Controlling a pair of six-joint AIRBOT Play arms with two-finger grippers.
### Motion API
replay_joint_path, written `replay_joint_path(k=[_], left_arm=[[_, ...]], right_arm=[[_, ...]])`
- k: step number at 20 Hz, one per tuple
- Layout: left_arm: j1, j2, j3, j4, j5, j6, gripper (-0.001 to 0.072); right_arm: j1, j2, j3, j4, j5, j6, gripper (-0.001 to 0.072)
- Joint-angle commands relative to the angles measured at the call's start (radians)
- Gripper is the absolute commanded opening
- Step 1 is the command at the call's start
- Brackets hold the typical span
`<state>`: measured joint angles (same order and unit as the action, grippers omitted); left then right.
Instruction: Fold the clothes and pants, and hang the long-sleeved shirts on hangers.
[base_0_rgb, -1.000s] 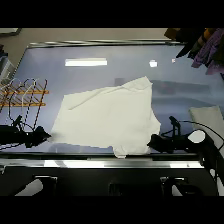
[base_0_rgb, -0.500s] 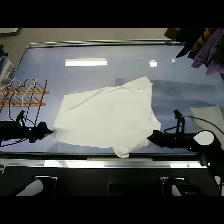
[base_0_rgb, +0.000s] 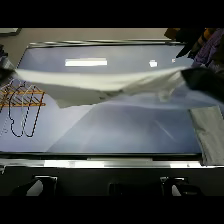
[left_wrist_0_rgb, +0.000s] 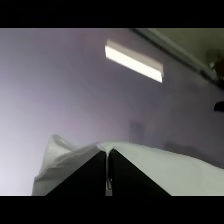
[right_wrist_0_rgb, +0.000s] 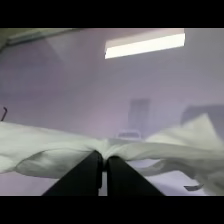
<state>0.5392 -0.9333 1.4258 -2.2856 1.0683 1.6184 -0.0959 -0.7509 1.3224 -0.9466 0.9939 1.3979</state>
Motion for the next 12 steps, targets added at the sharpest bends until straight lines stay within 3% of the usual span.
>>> replay_joint_path(k=[1,3,6,9,12], left_arm=[[-0.006,0.118,0.292,0.151,-0.004,-0.177,0.0017],[-0.006,0.201,0.364,0.285,-0.004,-0.288,0.0017],[-0.006,0.297,0.369,0.455,0.063,-0.372,0.0017],[-0.007,0.311,0.368,0.551,0.177,-0.378,0.0017],[-0.007,0.269,0.346,0.528,0.19,-0.364,0.0017]], right_arm=[[0.001,0.015,0.336,-0.027,0.121,0.0,0.0031],[0.001,0.04,0.471,-0.028,0.155,0.01,0.0031],[0.001,0.057,0.595,-0.052,0.129,0.077,0.0031],[0.001,0.051,0.613,-0.06,0.097,0.132,0.0031],[0.001,-0.023,0.613,-0.07,0.172,0.205,0.0031]])
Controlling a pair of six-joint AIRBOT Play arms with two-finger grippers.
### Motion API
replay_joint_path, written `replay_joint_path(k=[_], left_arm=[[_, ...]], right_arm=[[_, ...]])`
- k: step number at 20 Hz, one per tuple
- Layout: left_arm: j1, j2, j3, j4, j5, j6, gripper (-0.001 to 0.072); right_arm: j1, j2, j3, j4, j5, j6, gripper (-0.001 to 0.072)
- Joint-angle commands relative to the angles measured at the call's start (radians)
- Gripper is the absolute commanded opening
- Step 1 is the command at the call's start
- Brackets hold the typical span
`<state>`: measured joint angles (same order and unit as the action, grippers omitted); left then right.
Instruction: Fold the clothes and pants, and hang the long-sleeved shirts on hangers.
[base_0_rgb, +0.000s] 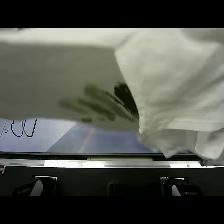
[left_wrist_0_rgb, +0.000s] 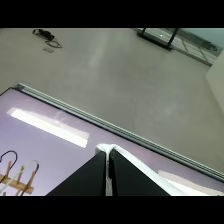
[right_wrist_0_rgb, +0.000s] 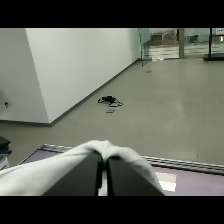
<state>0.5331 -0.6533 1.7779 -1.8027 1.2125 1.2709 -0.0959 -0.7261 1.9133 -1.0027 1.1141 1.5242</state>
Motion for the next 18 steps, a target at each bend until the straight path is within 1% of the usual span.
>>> replay_joint_path(k=[1,2,3,4,6,8,9,11,14,16,18], left_arm=[[-0.001,-0.044,-0.026,-0.004,0.045,0.016,0.0017],[-0.001,-0.084,-0.05,-0.068,0.045,0.06,0.0017],[-0.002,-0.14,-0.082,-0.141,0.045,0.106,0.0017],[-0.015,-0.198,-0.116,-0.184,0.043,0.138,0.0017],[-0.069,-0.338,-0.183,-0.175,0.013,0.145,0.0017],[-0.136,-0.504,-0.232,-0.142,-0.057,0.185,0.0017],[-0.169,-0.589,-0.236,-0.122,-0.091,0.188,0.0018],[-0.226,-0.753,-0.234,-0.101,-0.182,0.187,0.0017],[-0.284,-0.972,-0.205,-0.07,-0.326,0.163,0.0016],[-0.298,-1.081,-0.156,-0.07,-0.349,0.157,0.0016],[-0.303,-1.141,-0.119,-0.068,-0.348,0.158,0.0016]], right_arm=[[0.001,-0.09,0.023,-0.014,0.105,0.112,0.0031],[0.001,-0.148,0.023,-0.014,0.174,0.136,0.0031],[0.001,-0.208,0.02,-0.014,0.235,0.142,0.0031],[0.001,-0.281,0.02,-0.017,0.294,0.14,0.0031],[0.001,-0.433,0.014,-0.033,0.366,0.139,0.0032],[0.001,-0.586,-0.012,-0.039,0.385,0.136,0.0032],[0.001,-0.656,-0.036,-0.038,0.37,0.136,0.0032],[0.001,-0.785,-0.097,-0.04,0.281,0.112,0.0032],[0.001,-0.963,-0.121,-0.047,0.075,0.103,0.0031],[0.001,-1.05,-0.121,-0.03,-0.038,0.104,0.0031],[0.001,-1.105,-0.121,-0.03,-0.081,0.104,0.0031]])
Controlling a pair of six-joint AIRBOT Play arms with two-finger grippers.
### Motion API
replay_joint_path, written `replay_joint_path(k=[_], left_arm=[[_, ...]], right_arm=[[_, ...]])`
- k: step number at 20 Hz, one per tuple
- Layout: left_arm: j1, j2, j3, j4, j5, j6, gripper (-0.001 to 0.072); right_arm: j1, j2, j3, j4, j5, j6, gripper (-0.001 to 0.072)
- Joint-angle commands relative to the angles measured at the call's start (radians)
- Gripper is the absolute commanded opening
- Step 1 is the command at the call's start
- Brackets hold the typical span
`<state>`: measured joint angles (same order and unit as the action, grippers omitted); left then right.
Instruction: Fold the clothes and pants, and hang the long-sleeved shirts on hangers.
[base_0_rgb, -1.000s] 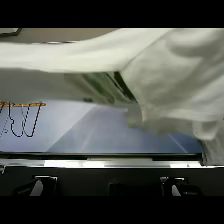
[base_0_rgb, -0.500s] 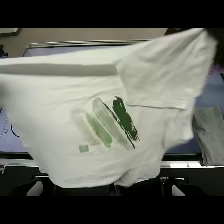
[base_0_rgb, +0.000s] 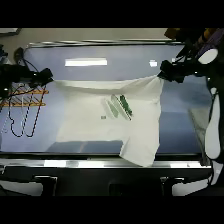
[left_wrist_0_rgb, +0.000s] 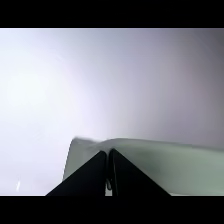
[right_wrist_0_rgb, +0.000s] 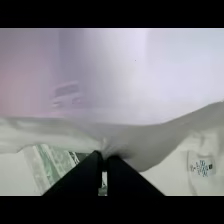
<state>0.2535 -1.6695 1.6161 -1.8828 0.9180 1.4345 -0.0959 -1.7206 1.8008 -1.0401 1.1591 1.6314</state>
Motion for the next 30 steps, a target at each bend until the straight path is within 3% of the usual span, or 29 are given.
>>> replay_joint_path(k=[1,10,15,23,24,25,26,27,28,30], left_arm=[[-0.024,-0.133,0.044,0.02,-0.053,-0.006,0.0016],[-0.034,-0.156,0.034,0.115,0.097,-0.003,0.0017],[-0.039,-0.198,0.034,0.115,0.227,-0.003,0.0017],[-0.051,-0.228,0.033,0.114,0.251,-0.003,0.0018],[-0.055,-0.232,0.032,0.115,0.256,-0.003,0.0019],[-0.057,-0.234,0.032,0.114,0.257,-0.003,0.0022],[-0.059,-0.233,0.033,0.114,0.257,-0.003,0.0083],[-0.06,-0.23,0.034,0.114,0.262,-0.002,0.0274],[-0.056,-0.225,0.04,0.116,0.278,-0.002,0.0437],[-0.038,-0.208,0.062,0.123,0.32,-0.002,0.0479]], right_arm=[[0.001,-0.125,-0.008,0.002,-0.119,-0.004,0.0031],[0.002,-0.129,-0.04,-0.209,0.19,-0.013,0.0032],[0.002,-0.133,-0.071,-0.225,0.21,-0.012,0.0032],[0.002,-0.165,-0.077,-0.232,0.257,0.0,0.0032],[0.002,-0.169,-0.077,-0.232,0.257,0.001,0.004],[0.002,-0.172,-0.077,-0.232,0.256,0.009,0.0105],[0.002,-0.172,-0.077,-0.232,0.254,0.011,0.0173],[0.002,-0.17,-0.076,-0.232,0.257,0.011,0.0225],[0.0,-0.161,-0.076,-0.229,0.262,0.011,0.0351],[0.0,-0.111,-0.076,-0.243,0.272,-0.028,0.0386]])
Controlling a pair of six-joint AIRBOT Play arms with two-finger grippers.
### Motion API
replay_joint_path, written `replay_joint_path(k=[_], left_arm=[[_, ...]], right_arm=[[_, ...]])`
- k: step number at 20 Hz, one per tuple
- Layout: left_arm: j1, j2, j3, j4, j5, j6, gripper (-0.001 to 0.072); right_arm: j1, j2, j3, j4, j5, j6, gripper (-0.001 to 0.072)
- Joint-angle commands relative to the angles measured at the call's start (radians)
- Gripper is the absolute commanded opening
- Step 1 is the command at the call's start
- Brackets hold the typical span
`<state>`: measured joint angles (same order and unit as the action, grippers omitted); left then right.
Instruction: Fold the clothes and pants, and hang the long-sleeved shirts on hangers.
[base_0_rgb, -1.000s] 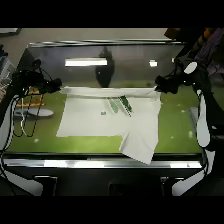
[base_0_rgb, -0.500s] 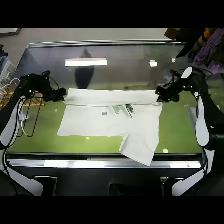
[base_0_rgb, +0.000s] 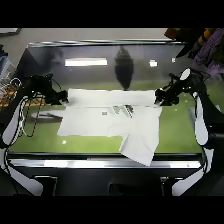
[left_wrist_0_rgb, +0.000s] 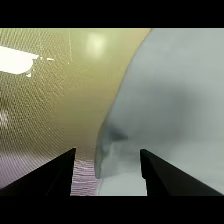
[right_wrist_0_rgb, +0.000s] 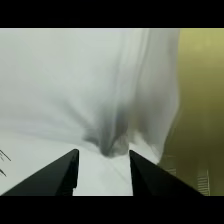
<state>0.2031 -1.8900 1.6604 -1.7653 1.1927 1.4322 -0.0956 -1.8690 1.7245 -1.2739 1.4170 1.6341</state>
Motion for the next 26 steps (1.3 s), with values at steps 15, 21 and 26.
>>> replay_joint_path(k=[15,21,26], left_arm=[[0.291,0.488,-0.514,-0.089,0.134,0.129,0.0478],[0.3,0.543,-0.584,-0.21,0.105,0.148,0.0478],[0.3,0.542,-0.584,-0.289,0.056,0.156,0.0477]], right_arm=[[-0.281,0.64,-0.976,0.211,-0.079,-0.226,0.042],[-0.28,0.642,-1.116,0.351,-0.276,-0.327,0.0418],[-0.22,0.617,-1.128,0.361,-0.4,-0.352,0.0407]])
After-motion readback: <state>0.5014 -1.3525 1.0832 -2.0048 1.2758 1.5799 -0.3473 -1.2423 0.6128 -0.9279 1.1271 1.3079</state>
